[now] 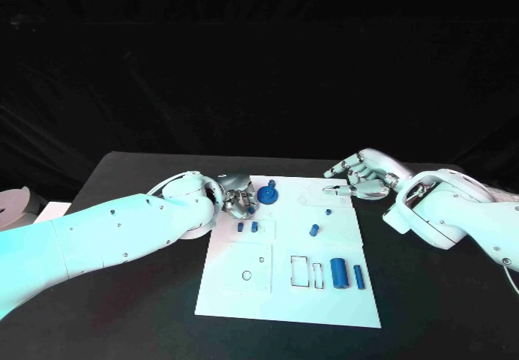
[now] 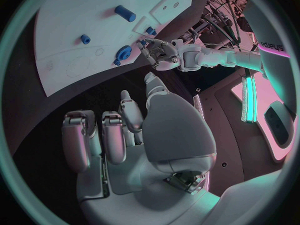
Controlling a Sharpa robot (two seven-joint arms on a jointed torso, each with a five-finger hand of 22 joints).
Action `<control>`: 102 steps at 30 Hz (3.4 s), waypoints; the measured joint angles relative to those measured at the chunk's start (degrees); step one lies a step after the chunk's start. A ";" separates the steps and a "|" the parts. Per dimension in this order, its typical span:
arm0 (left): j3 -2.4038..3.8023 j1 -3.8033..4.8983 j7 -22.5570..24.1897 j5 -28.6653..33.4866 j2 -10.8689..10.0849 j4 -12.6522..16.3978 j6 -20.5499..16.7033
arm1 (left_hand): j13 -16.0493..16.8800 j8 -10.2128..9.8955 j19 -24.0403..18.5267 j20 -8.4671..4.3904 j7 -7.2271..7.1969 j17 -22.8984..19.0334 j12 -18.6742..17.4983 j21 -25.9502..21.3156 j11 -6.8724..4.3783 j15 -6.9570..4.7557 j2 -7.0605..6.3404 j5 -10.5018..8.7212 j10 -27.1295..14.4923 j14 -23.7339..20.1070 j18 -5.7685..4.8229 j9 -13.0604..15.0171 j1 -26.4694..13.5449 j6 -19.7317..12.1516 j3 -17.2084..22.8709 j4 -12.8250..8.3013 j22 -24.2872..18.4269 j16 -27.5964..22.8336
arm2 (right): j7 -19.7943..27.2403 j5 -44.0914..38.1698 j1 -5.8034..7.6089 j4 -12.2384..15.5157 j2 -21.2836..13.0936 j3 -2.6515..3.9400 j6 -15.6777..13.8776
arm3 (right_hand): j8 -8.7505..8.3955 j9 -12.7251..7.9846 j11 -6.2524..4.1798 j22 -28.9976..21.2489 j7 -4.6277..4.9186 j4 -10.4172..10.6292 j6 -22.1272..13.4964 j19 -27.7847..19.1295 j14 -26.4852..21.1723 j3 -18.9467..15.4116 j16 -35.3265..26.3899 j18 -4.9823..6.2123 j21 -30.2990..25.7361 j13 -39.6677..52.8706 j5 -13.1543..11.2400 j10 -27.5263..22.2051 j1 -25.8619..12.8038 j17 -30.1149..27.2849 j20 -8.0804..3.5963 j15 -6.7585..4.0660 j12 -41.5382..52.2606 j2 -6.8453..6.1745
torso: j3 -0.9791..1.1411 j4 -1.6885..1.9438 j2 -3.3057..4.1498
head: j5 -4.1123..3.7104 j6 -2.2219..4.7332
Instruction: Assemble the parts on the task board
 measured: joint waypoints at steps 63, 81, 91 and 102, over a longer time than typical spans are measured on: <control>-0.39 -0.30 32.54 75.63 -13.60 6.81 -9.24 | 0.67 1.84 -7.20 1.66 1.43 -20.03 5.68 -27.71 0.64 1.11 3.31 0.23 -1.40 -5.85 2.64 0.24 -1.51 -0.97 -2.90 0.24 -16.75 -9.60 | -10.37 -34.91 -2.69 -2.20 3.31 -0.35 8.22 | 0.19 0.07 0.81 -0.04 -0.80 -2.13 6.17 -0.31 0.00 20.17 -3.87 1.83 -5.56 -62.08 -9.81 -13.33 8.99 -0.04 0.31 0.00 -61.40 -4.02 | -0.07 0.07 -0.01 | -2.71 1.31; -0.44 -0.44 36.45 86.45 -14.62 9.40 -8.73 | 0.66 1.84 -7.69 1.74 1.43 -20.80 5.83 -29.03 0.64 1.10 3.31 0.23 -1.40 -6.26 2.64 0.20 -1.50 -0.97 -3.37 0.07 -17.62 -9.88 | -10.85 -38.71 -3.75 -4.67 6.79 -0.57 10.15 | 0.20 0.06 1.02 0.00 -0.95 -2.67 5.85 -0.52 0.00 23.07 -4.09 1.83 -5.79 -66.11 -10.24 -13.73 8.61 0.00 0.10 0.00 -61.39 -4.40 | -0.04 0.04 0.03 | -2.63 1.09; -0.44 -0.45 36.57 87.17 -14.86 9.53 -8.60 | 0.66 1.84 -7.89 1.53 1.43 -20.95 5.83 -29.39 0.64 1.09 3.31 0.23 -1.40 -6.27 2.64 0.20 -1.50 -0.98 -3.52 -0.08 -17.85 -9.88 | -10.89 -39.29 -3.87 -5.19 7.33 -0.36 10.95 | 0.24 0.38 0.58 -0.01 -1.18 -4.21 7.58 -0.52 0.00 26.83 -4.09 1.83 -6.00 -68.56 -12.84 -12.23 8.60 0.00 0.10 0.00 -61.18 -2.53 | -0.03 0.04 -0.01 | -2.56 0.83; -0.44 -0.45 36.57 87.39 -14.92 9.61 -8.57 | 0.66 1.84 -7.89 1.53 1.43 -21.02 6.07 -29.39 0.64 0.91 3.31 0.46 -1.40 -6.46 2.63 0.21 -1.50 -0.98 -3.52 -0.08 -17.94 -9.88 | -10.98 -40.50 -3.93 -5.24 7.78 -0.29 11.27 | 1.59 1.22 0.99 -0.02 -1.86 -7.45 11.11 -0.08 0.00 29.55 -3.82 1.83 -5.62 -68.96 -13.53 -8.95 8.77 0.00 -0.34 -0.44 -60.28 -1.63 | -0.02 0.02 -0.01 | -2.74 0.62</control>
